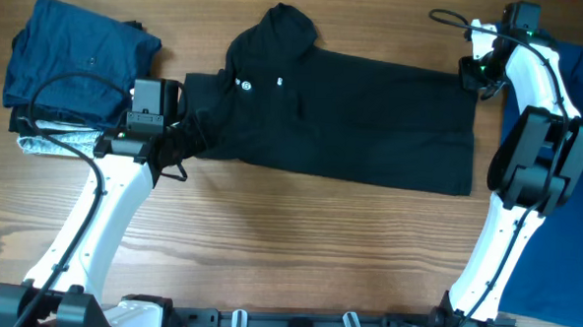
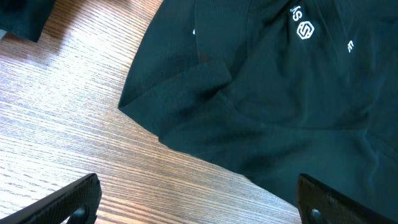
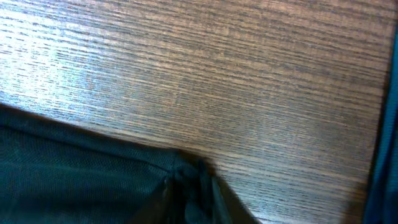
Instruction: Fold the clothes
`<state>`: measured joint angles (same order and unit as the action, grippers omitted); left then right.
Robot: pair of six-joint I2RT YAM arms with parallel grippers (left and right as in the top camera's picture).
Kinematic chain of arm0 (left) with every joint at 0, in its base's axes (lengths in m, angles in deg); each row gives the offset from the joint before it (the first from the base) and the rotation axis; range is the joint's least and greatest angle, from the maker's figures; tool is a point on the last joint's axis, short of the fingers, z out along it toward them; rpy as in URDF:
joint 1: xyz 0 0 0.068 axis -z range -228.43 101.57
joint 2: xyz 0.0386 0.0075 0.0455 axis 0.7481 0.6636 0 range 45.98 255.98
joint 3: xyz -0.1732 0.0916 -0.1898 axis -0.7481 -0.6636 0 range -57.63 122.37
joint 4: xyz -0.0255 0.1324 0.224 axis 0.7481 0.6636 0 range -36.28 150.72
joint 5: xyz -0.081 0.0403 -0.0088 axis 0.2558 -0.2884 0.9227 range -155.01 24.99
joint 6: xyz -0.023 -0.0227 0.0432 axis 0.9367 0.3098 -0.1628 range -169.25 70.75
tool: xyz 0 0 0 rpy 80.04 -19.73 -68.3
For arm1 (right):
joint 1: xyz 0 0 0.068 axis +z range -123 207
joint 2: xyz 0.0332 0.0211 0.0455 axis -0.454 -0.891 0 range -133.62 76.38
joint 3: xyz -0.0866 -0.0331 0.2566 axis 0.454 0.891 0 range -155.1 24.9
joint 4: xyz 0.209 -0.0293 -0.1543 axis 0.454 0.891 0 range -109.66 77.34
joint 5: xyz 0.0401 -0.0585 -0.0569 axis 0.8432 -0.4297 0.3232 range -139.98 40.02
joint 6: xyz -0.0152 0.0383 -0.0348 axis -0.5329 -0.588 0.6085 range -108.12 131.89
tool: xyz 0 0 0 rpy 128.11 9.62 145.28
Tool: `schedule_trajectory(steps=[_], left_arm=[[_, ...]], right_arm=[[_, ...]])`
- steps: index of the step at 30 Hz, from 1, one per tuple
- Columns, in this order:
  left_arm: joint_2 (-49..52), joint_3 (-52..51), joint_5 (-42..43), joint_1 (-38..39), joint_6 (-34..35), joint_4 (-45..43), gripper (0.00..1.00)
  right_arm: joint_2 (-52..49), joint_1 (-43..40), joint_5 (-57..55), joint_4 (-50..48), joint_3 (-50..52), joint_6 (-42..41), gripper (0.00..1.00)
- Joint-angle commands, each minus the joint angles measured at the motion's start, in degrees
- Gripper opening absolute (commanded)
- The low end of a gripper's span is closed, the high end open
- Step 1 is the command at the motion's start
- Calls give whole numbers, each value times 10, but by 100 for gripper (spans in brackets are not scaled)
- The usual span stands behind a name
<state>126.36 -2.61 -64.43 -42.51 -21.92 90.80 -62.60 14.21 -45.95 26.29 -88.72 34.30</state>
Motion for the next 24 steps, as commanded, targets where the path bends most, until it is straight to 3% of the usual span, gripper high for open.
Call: schedule_trajectory(steps=[1,14,21,22,24], left_arm=[[3,2,5,-2,-1,-2,100],[3,2,5,-2,-1,-2,100],[3,2,-4,-2,0,-51,100],[3,2,-3,-2,-7,-62,100],[3,12,80,-2,-102,-126,99]], right_arm=[[-19,0,-14,-5,-10,0,5],[37,1,69,43,-10,-122,4],[99,1,86,92,-10,-121,4],[108,1,85,98,-10,-120,4],[113,1,86,108,-10,-121,4]])
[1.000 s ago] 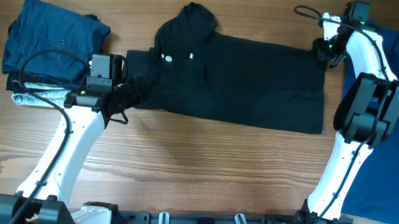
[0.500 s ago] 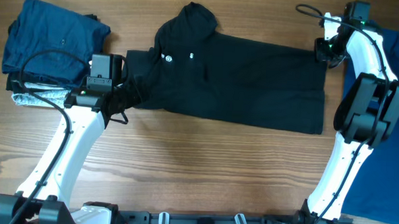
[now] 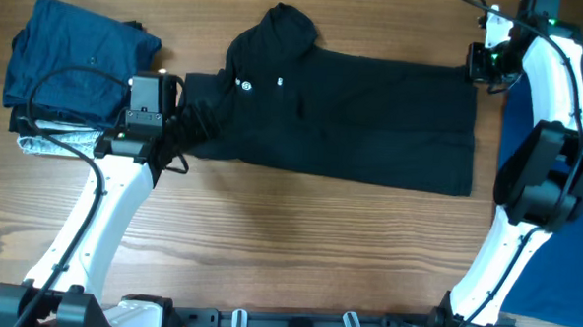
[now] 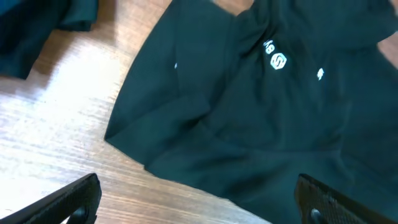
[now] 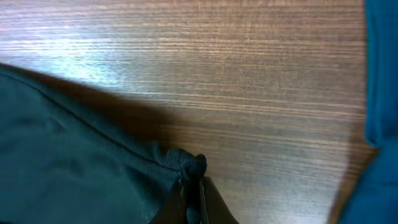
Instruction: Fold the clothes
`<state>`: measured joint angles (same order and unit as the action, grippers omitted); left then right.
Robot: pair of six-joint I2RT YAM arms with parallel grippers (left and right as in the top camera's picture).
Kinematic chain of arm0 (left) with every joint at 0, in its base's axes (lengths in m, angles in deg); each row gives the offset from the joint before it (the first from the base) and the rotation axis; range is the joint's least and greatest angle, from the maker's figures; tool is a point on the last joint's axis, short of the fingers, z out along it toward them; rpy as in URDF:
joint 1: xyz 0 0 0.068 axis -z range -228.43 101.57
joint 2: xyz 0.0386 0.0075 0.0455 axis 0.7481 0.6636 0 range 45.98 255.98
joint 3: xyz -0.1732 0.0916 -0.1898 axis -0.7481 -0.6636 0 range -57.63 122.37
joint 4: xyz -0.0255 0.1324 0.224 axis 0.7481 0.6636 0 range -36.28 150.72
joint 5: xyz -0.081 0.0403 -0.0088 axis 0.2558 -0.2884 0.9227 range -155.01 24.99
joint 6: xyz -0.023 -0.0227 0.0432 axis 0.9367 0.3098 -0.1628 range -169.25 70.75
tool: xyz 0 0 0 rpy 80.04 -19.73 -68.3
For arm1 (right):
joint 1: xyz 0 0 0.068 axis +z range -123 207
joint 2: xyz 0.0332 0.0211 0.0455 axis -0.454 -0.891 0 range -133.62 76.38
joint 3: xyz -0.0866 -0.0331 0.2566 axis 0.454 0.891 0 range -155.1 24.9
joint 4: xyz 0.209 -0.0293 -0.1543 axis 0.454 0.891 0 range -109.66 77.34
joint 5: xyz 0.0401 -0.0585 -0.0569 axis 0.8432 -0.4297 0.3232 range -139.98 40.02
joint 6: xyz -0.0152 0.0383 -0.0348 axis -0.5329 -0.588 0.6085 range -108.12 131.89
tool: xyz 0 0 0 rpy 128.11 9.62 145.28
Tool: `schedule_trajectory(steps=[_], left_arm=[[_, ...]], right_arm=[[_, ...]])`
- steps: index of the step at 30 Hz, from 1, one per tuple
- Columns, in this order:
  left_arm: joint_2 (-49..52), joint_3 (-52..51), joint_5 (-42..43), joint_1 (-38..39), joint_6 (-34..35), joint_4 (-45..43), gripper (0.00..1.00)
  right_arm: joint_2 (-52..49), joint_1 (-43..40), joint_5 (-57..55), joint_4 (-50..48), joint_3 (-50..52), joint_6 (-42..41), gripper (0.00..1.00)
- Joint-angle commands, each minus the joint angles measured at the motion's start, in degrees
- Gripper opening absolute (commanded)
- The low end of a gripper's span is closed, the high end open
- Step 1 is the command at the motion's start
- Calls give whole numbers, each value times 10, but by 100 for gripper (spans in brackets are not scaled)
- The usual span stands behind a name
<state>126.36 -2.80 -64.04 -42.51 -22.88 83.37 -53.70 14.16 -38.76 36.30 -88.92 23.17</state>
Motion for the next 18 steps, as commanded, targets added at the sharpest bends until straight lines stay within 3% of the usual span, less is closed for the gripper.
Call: schedule_trajectory(steps=[1,4,8,10,13,16,18], left_arm=[[7,34,91,-2,-97,-63,100],[75,177,113,0,-147,-29,99],[292,487,114,11,-222,84,99],[408,606,108,24,-274,77,99],[523,653,108,47,-369,-28,98],[576,653,107,66,-484,-95,86],[607,653,94,78,-509,-122,92]], right_arm=[[24,1,14,12,-8,-10,5],[24,1,14,15,-8,-9,4],[24,1,14,10,-8,-24,4],[24,1,14,7,-8,-25,4],[24,1,13,5,-8,-24,4],[24,1,13,7,-8,-25,4],[24,1,13,8,-8,-24,4]])
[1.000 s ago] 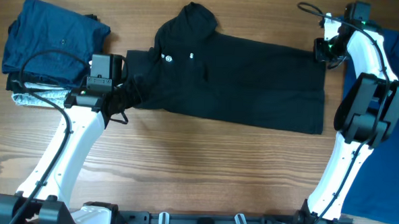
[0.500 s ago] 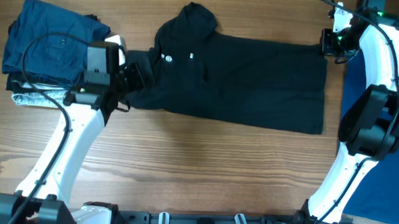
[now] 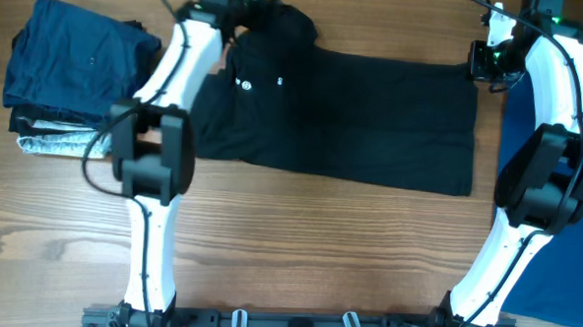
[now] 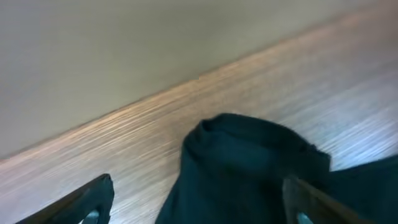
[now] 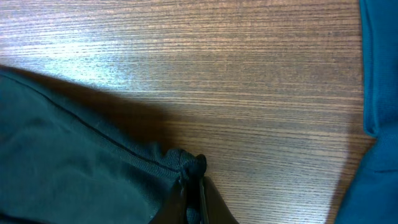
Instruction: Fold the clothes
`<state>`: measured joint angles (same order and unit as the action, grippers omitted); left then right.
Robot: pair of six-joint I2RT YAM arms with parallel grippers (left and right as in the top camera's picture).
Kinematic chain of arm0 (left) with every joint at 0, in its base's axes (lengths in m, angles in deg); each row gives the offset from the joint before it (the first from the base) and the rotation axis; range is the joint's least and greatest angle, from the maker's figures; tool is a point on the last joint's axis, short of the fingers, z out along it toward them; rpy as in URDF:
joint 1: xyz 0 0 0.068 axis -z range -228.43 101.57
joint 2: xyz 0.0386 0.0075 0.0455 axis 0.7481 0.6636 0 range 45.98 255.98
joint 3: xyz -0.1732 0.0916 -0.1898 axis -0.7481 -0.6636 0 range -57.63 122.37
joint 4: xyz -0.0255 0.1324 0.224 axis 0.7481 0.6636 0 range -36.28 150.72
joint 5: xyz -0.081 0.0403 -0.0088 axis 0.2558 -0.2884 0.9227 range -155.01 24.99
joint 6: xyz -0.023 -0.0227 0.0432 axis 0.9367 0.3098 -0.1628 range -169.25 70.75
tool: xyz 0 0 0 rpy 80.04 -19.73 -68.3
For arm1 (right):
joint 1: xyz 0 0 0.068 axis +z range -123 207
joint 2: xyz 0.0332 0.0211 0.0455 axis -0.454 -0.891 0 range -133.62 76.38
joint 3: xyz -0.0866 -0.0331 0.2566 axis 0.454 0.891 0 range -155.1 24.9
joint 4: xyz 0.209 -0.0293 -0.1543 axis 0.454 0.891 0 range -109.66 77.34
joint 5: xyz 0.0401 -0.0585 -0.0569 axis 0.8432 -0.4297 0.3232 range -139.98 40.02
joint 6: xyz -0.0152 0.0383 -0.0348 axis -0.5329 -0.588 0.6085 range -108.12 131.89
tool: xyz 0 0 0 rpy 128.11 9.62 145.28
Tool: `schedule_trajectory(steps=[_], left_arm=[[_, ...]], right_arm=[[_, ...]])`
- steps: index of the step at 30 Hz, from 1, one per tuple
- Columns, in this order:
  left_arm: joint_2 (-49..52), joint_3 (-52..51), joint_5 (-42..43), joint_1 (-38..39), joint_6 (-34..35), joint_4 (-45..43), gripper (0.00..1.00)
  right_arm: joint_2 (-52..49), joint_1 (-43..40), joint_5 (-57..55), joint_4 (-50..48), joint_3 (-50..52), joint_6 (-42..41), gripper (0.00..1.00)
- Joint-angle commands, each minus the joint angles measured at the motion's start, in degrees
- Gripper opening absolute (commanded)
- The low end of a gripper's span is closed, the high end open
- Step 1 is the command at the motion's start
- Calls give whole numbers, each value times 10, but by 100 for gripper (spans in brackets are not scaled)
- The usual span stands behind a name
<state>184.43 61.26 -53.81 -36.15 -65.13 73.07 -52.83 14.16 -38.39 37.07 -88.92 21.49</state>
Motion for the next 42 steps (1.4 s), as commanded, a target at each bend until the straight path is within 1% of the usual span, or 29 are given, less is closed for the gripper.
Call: schedule_trajectory(steps=[1,3,7,10,13,14,16,17,19,20,21,22,23,25,27,28,30,31,33,34,36,38,40,41,42], left_arm=[[43,12,-8,19,-89,-38,91],[62,12,-8,20,-108,-55,85],[101,12,-8,14,-109,-82,84],[126,12,-8,9,-109,-98,84],[151,12,-8,8,-107,-110,82],[158,12,-8,7,-107,-103,67],[157,12,-8,7,-101,-47,43],[155,12,-8,7,-70,-21,46],[153,12,-8,2,5,19,47],[148,12,-7,-7,64,48,51],[143,12,-3,-14,108,70,55],[134,12,3,-19,139,89,58],[126,12,16,-25,152,100,64],[93,12,55,-38,152,123,64],[54,12,55,-39,151,137,64],[29,12,55,-39,151,132,66],[5,12,53,-39,146,104,67],[4,12,46,-39,146,84,67],[12,12,37,-37,72,47,76],[16,12,35,-38,56,35,77],[26,12,28,-38,22,17,74],[44,12,27,-37,-11,0,74],[73,12,27,-36,-33,-36,73],[85,12,24,-35,-33,-55,69],[91,12,24,-35,-33,-60,69]], right_arm=[[15,1,9,2,-8,-8,4],[15,1,10,10,-8,-8,4],[15,1,-13,18,-8,-7,4],[15,1,-14,18,-8,-7,4],[15,1,-14,19,-8,-8,4],[15,1,-14,19,-8,-8,4],[15,1,-14,19,-8,-8,4],[15,1,-14,19,-8,-8,4],[15,1,-14,20,-8,-8,4],[15,1,-14,20,-8,-8,4],[15,1,-15,20,-8,-8,4],[15,1,-15,20,-8,-7,4],[15,1,-14,20,-8,-7,4],[15,1,-15,18,-8,-8,5],[15,1,-14,17,-8,-8,4],[15,1,-14,16,-8,-8,4],[15,1,-14,14,-8,-8,4],[15,1,-14,14,-8,-8,4],[15,1,-14,14,-8,-8,4],[15,1,-14,14,-8,-8,4],[15,1,-14,14,-8,-8,4],[15,1,-14,14,-8,-8,4],[15,1,-14,14,-8,-10,4],[15,1,-14,14,-8,-13,4],[15,1,-14,14,-8,-20,4]])
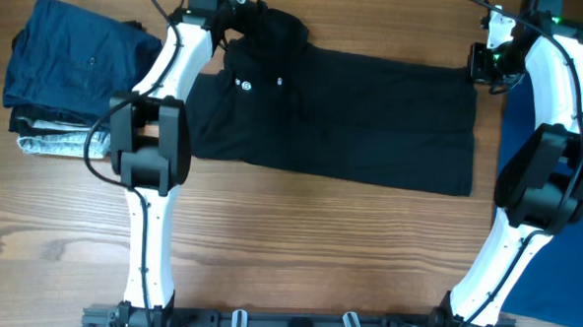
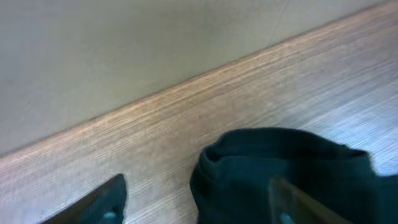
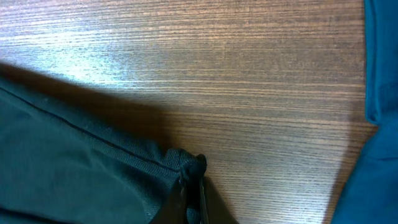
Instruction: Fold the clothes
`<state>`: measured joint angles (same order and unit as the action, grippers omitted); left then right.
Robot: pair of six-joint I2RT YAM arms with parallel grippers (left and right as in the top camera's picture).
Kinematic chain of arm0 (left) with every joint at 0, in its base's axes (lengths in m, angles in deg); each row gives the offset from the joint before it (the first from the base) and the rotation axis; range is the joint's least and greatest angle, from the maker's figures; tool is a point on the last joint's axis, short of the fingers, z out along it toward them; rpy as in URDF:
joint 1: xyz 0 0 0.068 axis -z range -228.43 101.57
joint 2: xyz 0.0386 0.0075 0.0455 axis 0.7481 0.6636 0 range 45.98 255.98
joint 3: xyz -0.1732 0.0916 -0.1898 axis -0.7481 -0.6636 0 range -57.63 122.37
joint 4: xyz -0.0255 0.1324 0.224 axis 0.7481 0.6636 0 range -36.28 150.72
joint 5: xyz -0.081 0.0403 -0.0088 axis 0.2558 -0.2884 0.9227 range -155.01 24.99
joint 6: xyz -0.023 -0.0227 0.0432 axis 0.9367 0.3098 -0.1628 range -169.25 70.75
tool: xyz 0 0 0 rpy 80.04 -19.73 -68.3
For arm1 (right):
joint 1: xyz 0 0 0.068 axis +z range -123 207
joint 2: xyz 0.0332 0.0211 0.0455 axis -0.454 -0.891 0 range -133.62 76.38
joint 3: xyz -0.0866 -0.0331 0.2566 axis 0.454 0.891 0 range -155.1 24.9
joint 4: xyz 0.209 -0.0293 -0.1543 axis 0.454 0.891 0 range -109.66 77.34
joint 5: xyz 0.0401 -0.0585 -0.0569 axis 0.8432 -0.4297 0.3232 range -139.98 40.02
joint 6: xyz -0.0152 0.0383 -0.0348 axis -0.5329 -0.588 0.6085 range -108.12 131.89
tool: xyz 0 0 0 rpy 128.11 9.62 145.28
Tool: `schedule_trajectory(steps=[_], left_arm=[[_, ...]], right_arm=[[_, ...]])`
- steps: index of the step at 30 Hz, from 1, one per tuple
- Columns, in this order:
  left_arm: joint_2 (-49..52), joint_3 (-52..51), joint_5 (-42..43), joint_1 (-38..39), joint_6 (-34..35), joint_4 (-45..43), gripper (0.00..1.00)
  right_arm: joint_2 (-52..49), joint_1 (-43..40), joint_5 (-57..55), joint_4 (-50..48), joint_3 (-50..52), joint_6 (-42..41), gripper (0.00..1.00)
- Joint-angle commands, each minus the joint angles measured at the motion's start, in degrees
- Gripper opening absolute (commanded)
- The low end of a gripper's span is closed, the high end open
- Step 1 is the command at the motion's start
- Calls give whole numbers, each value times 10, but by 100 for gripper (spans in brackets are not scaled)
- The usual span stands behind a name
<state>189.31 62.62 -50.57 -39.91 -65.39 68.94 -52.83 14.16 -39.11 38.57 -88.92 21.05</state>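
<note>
A black shirt [image 1: 353,117] lies spread across the middle of the table, white logo to the left. Its far-left part is bunched into a lump [image 1: 283,25]. My left gripper [image 1: 241,8] hovers open at the far edge beside that lump. In the left wrist view the lump [image 2: 280,168] sits between the spread fingers [image 2: 106,202], nearer the right one. My right gripper [image 1: 478,65] is shut on the shirt's far-right hem corner [image 3: 186,165], pinched between its fingertips [image 3: 191,193].
A stack of folded clothes [image 1: 74,60], dark blue on top, sits at the far left. Blue cloth [image 1: 567,176] covers the table's right side, also at the right wrist view's edge [image 3: 382,62]. A grey wall [image 2: 124,50] rises behind the table's far edge.
My left gripper has come a little closer to the bunched black lump, which now sits lower and larger between its open fingers. The right gripper holds the hem corner unchanged.
First my left gripper was open over the shirt's near-left sleeve while the right pinched the far-right hem corner. The right then held that corner a bit farther back. Later the left gripper stood at the table's far edge by the bunched lump, where it remains.
</note>
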Motion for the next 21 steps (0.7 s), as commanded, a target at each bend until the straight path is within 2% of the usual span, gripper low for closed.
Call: schedule_trajectory(steps=[1,9,11,12,15,16,18,19,20,21], left_arm=[[49,-1,-8,3,-30,-20,69],[100,-1,-8,15,-30,-61,75],[105,-1,-7,19,-30,-65,79],[105,-1,-5,20,-30,-65,84],[105,-1,5,23,-30,-59,82],[105,-1,5,23,-30,-48,77],[105,-1,5,22,-30,-31,53],[105,-1,5,22,-30,-25,52],[105,-1,5,22,-30,-22,46],[105,-1,5,22,-30,-21,36]], right_arm=[[15,1,-7,-2,-8,-18,4],[15,1,-10,-7,-8,-17,4],[15,1,-9,-8,-8,-18,4],[15,1,-9,-8,-8,-18,4],[15,1,-9,-7,-8,-18,4],[15,1,-9,-7,-8,-18,5],[15,1,-9,-7,-8,-18,6],[15,1,-9,-7,-8,-18,6],[15,1,-9,-7,-8,-18,6],[15,1,-9,-7,-8,-17,6]])
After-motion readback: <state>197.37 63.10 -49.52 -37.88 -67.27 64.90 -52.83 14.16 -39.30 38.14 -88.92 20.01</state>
